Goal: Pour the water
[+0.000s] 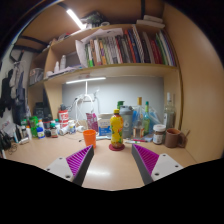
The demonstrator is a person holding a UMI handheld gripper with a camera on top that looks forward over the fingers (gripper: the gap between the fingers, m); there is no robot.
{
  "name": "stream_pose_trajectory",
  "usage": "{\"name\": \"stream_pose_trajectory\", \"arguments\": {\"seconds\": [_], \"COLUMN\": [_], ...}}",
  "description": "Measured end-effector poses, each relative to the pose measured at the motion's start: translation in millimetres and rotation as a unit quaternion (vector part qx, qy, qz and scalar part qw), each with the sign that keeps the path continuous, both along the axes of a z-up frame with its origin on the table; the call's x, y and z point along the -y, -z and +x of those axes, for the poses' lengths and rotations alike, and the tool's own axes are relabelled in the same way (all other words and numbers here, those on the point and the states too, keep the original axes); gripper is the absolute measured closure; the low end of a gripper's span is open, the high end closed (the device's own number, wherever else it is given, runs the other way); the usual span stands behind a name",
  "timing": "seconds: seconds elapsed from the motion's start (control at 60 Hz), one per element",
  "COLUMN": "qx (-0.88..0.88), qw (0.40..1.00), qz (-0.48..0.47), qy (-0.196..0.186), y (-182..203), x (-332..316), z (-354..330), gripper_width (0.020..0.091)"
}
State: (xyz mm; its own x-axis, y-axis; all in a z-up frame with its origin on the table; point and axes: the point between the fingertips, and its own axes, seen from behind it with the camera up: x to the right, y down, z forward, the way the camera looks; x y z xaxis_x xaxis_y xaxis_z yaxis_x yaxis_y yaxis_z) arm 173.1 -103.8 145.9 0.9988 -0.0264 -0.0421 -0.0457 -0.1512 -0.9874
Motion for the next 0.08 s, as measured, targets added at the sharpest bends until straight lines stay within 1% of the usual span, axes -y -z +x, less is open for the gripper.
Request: {"name": "stream_pose_trajectory", "arguments": {"seconds": [0.083], "qx": [0.012], "qw": [1.000], "qz": [0.001], "qy": [-0.001], "y": [0], "x": [23], "z": [-4], "gripper_width": [0.0258]}}
